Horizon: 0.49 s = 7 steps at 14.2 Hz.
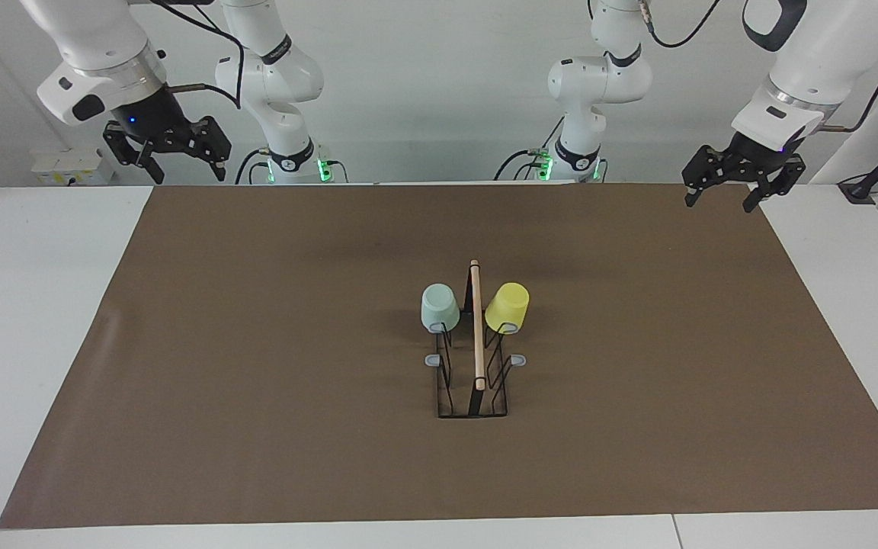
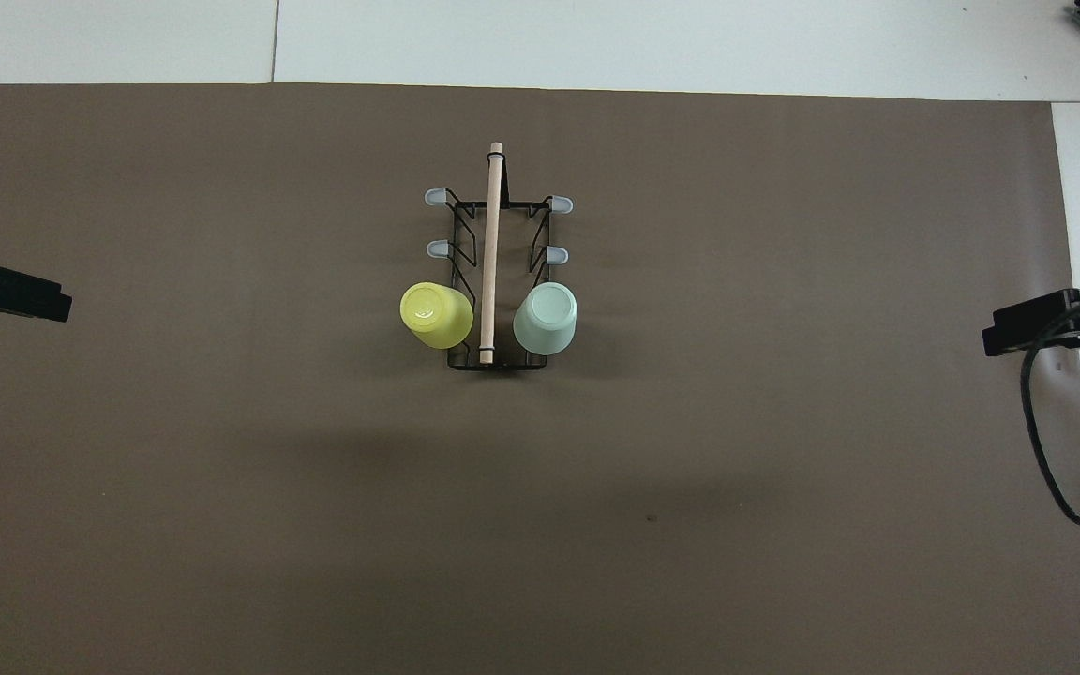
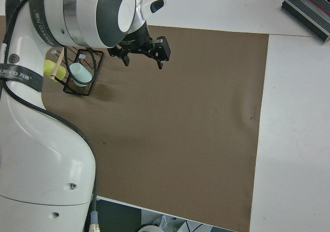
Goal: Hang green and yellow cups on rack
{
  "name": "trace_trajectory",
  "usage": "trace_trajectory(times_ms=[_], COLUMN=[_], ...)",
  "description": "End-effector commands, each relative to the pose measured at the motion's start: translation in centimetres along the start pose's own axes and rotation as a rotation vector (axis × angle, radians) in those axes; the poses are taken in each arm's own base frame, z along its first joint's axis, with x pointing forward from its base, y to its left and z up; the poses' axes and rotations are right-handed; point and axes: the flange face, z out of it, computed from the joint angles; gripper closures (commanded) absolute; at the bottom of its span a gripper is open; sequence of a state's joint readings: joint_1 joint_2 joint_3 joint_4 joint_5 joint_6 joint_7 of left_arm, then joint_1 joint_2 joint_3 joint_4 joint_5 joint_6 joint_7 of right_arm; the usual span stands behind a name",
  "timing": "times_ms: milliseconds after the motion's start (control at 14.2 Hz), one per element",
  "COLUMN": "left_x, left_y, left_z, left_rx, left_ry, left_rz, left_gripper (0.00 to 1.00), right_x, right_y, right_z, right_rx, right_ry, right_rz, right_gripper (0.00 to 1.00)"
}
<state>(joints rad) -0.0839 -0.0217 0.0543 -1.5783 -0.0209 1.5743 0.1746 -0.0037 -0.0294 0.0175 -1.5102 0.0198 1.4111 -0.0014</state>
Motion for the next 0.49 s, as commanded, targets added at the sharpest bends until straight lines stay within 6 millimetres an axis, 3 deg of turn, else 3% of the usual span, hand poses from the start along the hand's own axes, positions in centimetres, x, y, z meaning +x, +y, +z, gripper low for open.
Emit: trace_trajectory(times_ms=[0,423], left_x=[-0.89,-1.22], left_y=[0.05,0.26], left_z=[0.07,0.49], left_rx=[-0.013,-0.015], left_ry=[0.008,-0.001], left_rz=[-0.005,-0.001], left_gripper=[0.0,0.0], right_x=[-0.57,-0.14], right_y=[0.24,0.17], right_z=[0.52,0.08], right_rx=[0.007,0.007], right_ry=[0.011,0.054], right_rz=[0.013,0.009], right_gripper=[0.0,0.0])
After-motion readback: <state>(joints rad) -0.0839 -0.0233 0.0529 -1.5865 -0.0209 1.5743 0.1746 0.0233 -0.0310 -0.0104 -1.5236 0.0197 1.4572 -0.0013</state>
